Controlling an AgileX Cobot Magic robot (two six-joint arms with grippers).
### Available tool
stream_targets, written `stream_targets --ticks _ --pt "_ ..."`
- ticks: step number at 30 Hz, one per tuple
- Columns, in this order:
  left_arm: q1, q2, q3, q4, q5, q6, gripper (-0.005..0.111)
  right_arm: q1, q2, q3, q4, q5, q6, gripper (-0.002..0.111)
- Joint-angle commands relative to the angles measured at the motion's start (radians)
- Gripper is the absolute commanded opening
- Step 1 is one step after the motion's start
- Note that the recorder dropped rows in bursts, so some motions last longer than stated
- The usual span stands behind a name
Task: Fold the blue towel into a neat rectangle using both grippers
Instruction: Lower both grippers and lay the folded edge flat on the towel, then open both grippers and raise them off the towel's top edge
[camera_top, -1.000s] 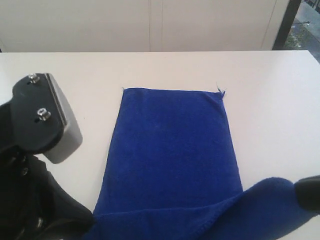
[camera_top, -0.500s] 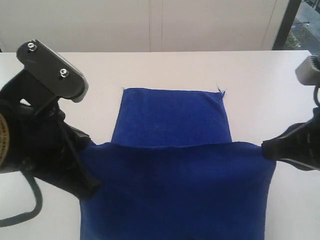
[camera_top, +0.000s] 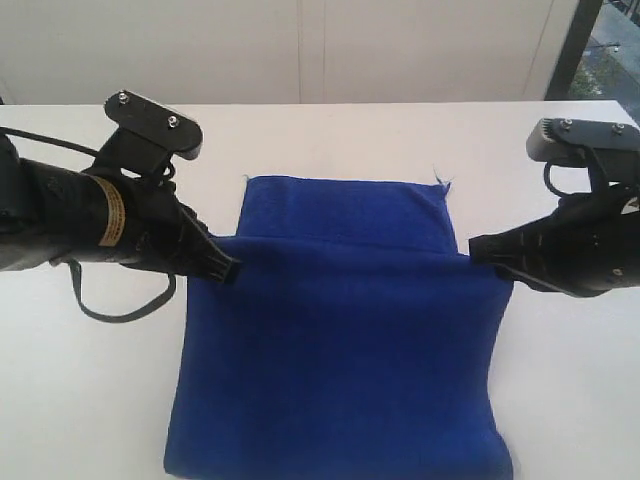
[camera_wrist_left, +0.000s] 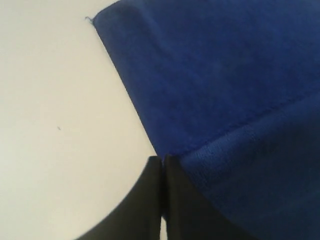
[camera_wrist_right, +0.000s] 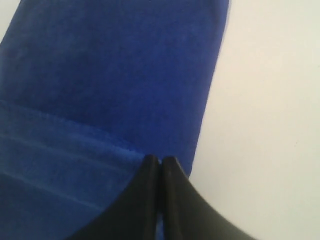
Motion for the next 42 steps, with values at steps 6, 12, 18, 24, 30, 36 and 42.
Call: stream_targets --ticks 6,12,18,24,30,36,42 --pt "0.092 0.029 -0.089 0.013 -0.104 0.016 0.0 0.005 0.081 -0.133 -0.026 -0.081 -0.049 0.0" --pt "0.133 0.156 -0.137 0.013 -0.142 0.016 0.0 0.005 0.206 -0.179 -0.026 -0.152 -0.049 0.0" --pt "0.176 0.302 -0.193 0.013 -0.233 0.016 0.0 0.005 0.362 -0.216 -0.028 -0.226 -0.049 0.0" --pt "0.182 0.361 -0.294 0.013 -0.214 0.02 0.0 0.005 0.416 -0.294 -0.036 -0.208 -0.049 0.0" --pt "0.201 0.387 -0.4 0.039 -0.162 0.028 0.0 0.0 0.416 -0.416 -0.065 -0.157 -0.049 0.0" --pt "0.22 0.514 -0.466 0.039 -0.194 0.012 0.0 -0.024 0.575 -0.464 -0.065 -0.209 -0.047 0.0" --pt "0.222 0.624 -0.526 0.039 -0.229 0.017 0.0 -0.024 0.711 -0.506 -0.061 -0.277 -0.027 0.0"
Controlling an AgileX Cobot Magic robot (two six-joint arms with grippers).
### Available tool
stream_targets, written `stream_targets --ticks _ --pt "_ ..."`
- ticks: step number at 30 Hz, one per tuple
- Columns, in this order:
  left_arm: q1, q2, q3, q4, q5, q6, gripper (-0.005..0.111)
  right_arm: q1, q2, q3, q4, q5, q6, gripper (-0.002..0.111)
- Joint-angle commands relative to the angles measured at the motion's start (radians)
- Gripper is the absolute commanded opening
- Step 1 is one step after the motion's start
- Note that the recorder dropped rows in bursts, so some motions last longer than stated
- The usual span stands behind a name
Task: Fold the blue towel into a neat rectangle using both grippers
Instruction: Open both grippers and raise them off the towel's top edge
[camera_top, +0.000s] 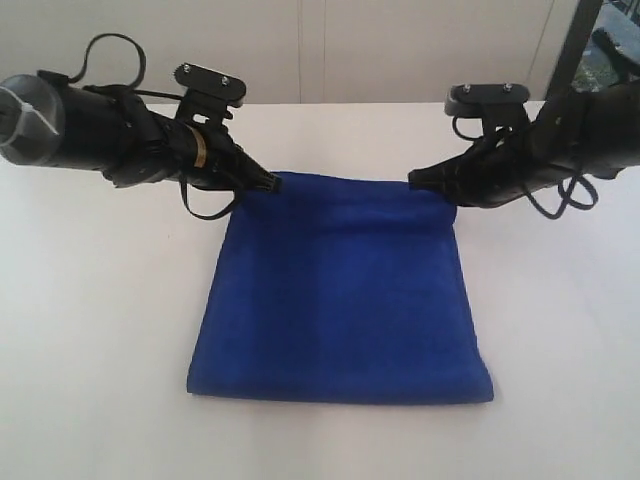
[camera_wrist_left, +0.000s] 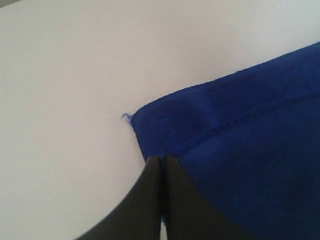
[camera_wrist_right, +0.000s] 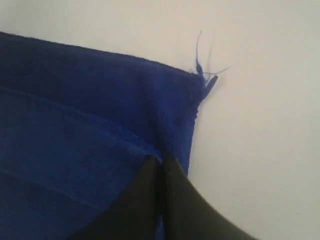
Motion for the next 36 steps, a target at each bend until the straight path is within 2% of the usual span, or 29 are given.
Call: stream_targets --ticks 1,12,18,25,32,36 --pt "0.003 0.064 -0.046 0.01 -0.003 -0.005 0.0 -0.011 0.066 -0.038 -0.003 -0.036 0.012 0.0" --pt "0.006 0.03 -0.144 0.01 0.058 -0.005 0.0 -0.013 0.024 -0.13 -0.006 0.02 0.012 0.0" --pt "0.035 0.112 -0.201 -0.011 0.048 -0.009 0.0 -0.05 0.081 -0.168 -0.006 -0.02 0.021 0.0" --pt "0.04 0.205 -0.259 -0.009 -0.048 -0.005 0.0 -0.071 0.194 -0.218 -0.006 -0.042 0.021 0.0" --pt "0.04 0.3 -0.353 -0.009 -0.048 0.017 0.0 -0.071 0.264 -0.245 -0.006 -0.11 0.018 0.0" --pt "0.04 0.302 -0.355 -0.009 -0.02 0.024 0.003 -0.071 0.275 -0.245 -0.006 -0.118 0.008 0.0"
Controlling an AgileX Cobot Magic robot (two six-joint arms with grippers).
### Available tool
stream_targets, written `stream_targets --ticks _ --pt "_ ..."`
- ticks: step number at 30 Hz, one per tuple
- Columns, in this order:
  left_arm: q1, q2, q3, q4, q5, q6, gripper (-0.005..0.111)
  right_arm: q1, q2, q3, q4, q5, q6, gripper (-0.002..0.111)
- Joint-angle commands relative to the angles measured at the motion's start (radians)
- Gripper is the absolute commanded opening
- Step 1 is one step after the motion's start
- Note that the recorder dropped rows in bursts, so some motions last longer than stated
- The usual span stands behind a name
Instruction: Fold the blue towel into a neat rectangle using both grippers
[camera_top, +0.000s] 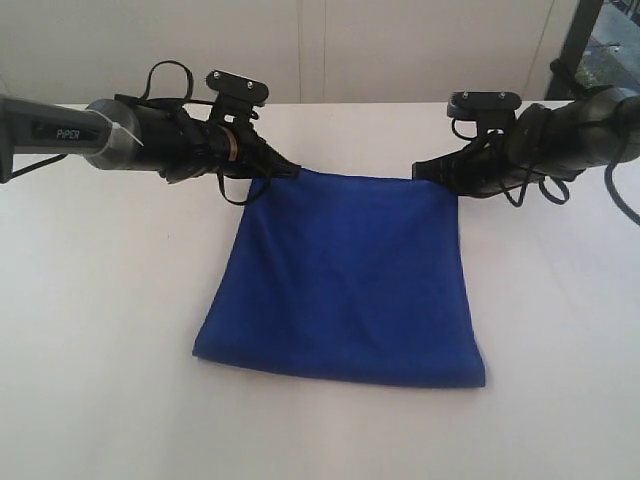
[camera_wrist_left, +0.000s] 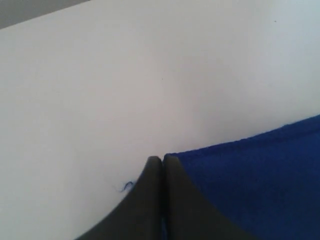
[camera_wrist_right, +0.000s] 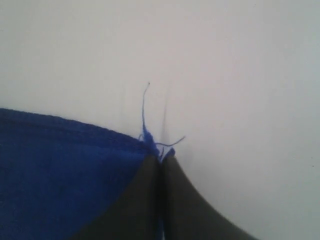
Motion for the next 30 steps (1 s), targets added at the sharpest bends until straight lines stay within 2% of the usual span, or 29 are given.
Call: stream_targets --ticks 1,4,6,9,13,18,22,24,26,27,28,30 --pt "0.003 0.0 -0.01 0.0 0.057 0.009 0.012 -0.008 0.003 -0.007 -0.004 -0.031 -0.013 0.005" --pt "0.004 0.004 -0.01 0.0 0.07 0.028 0.036 -0.008 0.003 -0.007 -0.004 -0.033 -0.013 0.024" --pt "0.004 0.004 -0.01 0.0 0.07 0.031 0.049 -0.008 0.003 -0.007 -0.004 -0.033 -0.013 0.033" --pt "0.006 0.004 -0.01 0.0 0.076 0.031 0.058 -0.008 0.001 -0.007 -0.004 -0.03 -0.009 0.046" --pt "0.029 -0.001 -0.01 0.0 0.123 0.031 0.058 -0.008 -0.014 -0.007 -0.001 0.036 -0.004 0.048" --pt "0.042 -0.06 -0.01 0.0 0.27 0.024 0.058 -0.008 -0.064 -0.007 -0.001 0.132 0.008 0.048" --pt "0.042 -0.126 -0.01 -0.002 0.388 0.053 0.058 -0.008 -0.108 -0.007 -0.001 0.197 0.012 0.04" --pt "0.042 -0.183 -0.01 -0.056 0.48 0.109 0.054 -0.009 -0.147 -0.007 -0.001 0.259 0.014 0.029" --pt "0.042 -0.227 -0.01 -0.191 0.577 0.244 0.038 -0.009 -0.185 -0.007 -0.001 0.331 0.025 0.015" --pt "0.042 -0.242 -0.01 -0.282 0.639 0.35 0.024 -0.009 -0.207 -0.005 -0.003 0.377 0.028 0.004" --pt "0.042 -0.254 -0.01 -0.373 0.699 0.452 0.01 -0.009 -0.232 0.003 -0.003 0.416 0.036 0.0" --pt "0.042 -0.267 0.0 -0.48 0.78 0.546 0.0 -0.009 -0.274 0.027 -0.003 0.473 0.059 0.0"
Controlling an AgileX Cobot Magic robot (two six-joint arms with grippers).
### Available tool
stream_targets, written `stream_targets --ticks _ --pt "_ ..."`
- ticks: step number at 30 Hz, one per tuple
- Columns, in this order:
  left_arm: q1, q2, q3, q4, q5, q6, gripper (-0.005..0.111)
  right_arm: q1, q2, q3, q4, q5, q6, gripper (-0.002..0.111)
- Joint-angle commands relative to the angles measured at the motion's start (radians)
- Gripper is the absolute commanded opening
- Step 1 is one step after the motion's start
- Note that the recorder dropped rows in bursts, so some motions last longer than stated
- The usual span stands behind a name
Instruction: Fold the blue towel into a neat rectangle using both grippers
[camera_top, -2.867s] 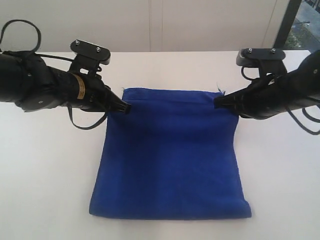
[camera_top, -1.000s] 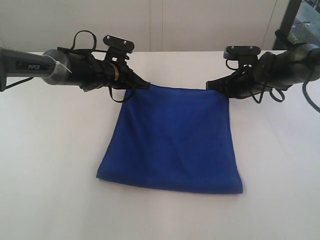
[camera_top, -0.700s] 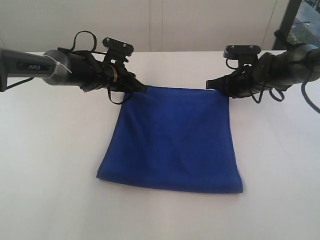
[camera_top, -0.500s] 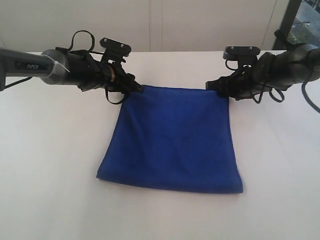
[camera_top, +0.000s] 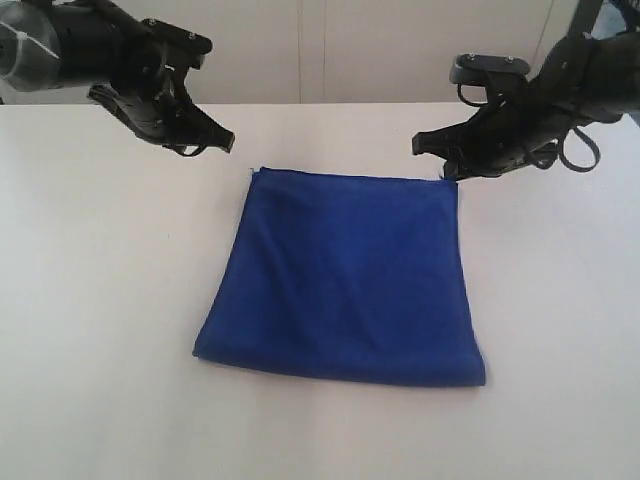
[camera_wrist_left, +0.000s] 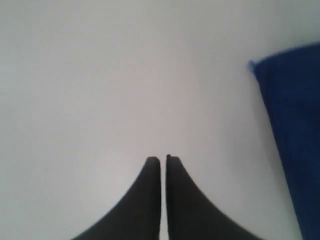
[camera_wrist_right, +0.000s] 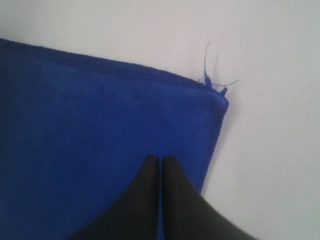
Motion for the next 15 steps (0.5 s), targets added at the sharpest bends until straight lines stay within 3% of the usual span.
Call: stream_targets --ticks 1,4,9,15 --pt "0.002 -0.037 0.02 -0.213 0.17 0.186 0.0 -0.009 -0.084 0.045 -0.003 0.102 0.035 0.0" --pt "-0.001 -0.104 0.138 -0.308 0.191 0.2 0.0 -0.007 -0.184 0.156 -0.003 0.137 0.05 0.0" --pt "-0.052 -0.23 0.31 -0.324 0.128 0.218 0.0 0.013 -0.301 0.306 -0.003 0.147 0.05 0.0" --pt "-0.236 -0.359 0.51 -0.342 -0.054 0.22 0.0 0.148 -0.435 0.496 -0.001 0.104 0.052 0.0"
